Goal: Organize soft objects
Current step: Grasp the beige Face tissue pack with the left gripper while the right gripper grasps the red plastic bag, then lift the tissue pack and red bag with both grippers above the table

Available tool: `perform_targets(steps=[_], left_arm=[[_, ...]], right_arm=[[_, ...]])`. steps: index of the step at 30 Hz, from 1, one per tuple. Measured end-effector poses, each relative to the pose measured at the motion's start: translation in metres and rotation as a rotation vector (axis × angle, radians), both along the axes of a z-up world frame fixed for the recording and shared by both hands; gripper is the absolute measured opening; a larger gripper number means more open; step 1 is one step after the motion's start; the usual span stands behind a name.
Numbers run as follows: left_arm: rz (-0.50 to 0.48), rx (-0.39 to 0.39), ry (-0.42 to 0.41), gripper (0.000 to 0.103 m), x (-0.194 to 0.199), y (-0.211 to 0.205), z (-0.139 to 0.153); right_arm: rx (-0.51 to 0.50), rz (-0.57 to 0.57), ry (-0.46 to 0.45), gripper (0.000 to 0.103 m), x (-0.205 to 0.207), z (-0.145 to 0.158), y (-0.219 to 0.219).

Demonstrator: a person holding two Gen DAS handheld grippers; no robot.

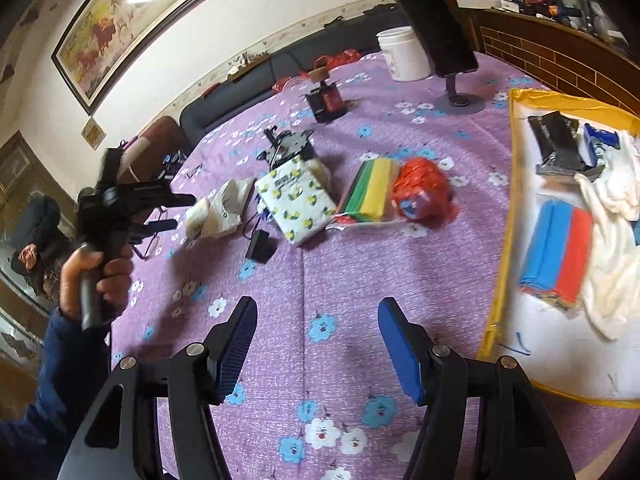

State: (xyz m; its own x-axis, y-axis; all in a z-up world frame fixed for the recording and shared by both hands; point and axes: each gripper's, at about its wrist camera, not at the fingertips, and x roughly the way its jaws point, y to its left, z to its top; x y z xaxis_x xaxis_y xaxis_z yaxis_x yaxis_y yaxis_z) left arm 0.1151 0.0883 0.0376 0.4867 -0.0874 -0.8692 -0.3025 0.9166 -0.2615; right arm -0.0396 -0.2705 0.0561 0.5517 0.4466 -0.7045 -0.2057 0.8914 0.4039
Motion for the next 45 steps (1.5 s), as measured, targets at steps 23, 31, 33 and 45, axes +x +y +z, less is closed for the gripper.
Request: perform_targets(steps=[23,31,33,45], left_arm=[[-0.196,0.114,-0.265,0.044,-0.063,-0.057,0.039],[-0.331,0.087,-0.304,0.043,-0.068,-0.085,0.041],[-0.354,0.093,-0.318,0.044,-0.073,-0.092,0.042],[-0.455,0.115,-0.354,0.044,-0.086,-0.124,0.036]], right_arm=[[-0.156,-0.212,0.187,0.05,0.126,-0.014,-0.033],[-0.26,-0.235,0.205,0.039,0.143,-0.029,-0.02],[-0.253,-0.229,0.188,0.037,0.141,-0.027,-0.021],[-0.136,-0.102,-0.046,0.037,0.059,0.019,0.01]])
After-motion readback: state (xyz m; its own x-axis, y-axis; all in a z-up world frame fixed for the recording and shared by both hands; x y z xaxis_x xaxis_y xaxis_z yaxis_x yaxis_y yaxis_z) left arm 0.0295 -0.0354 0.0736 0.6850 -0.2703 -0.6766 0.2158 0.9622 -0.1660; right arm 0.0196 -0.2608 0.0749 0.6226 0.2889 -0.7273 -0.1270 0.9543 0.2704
